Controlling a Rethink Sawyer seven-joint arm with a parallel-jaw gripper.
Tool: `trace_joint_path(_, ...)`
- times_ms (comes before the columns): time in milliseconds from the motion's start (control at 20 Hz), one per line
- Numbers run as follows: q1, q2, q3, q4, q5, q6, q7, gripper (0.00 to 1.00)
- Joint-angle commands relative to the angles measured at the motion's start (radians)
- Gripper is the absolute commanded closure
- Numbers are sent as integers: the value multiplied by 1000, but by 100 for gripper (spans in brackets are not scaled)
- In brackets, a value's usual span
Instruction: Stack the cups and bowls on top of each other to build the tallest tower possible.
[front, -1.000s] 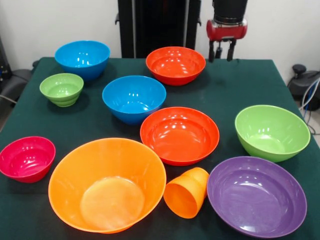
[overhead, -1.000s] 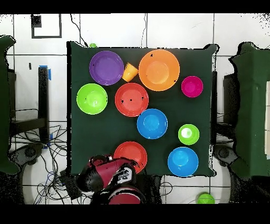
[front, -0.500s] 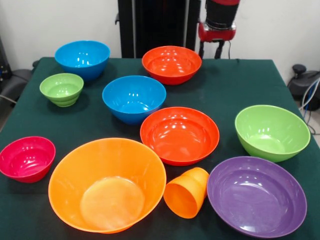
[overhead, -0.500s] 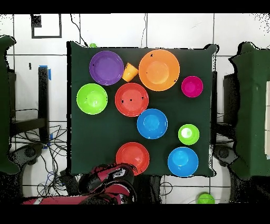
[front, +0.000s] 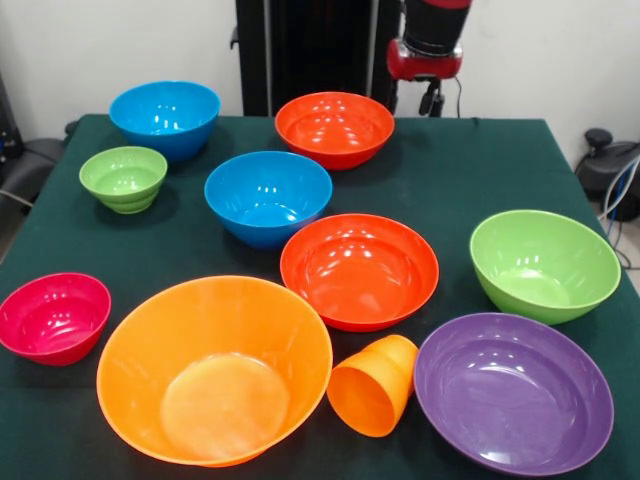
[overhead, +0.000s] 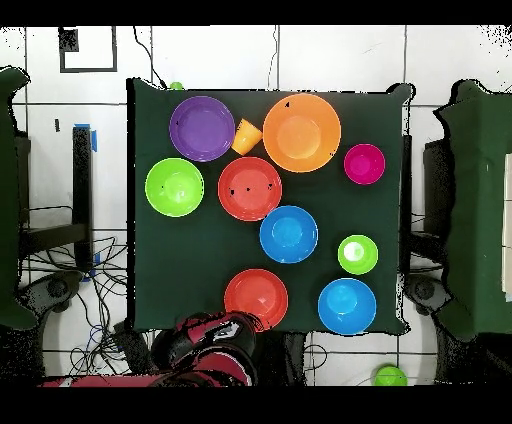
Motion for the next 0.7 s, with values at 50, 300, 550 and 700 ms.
trace_joint_path(50,-10,-31,74,-120,15,127,62,0)
trace_joint_path(300,-57,-98,114,-99,11,195,44,0)
trace_joint_path(550,-77,-102,127,-98,1,209,44,0)
trace_joint_path(700,-97,-106,139,-104,-3,233,34,0)
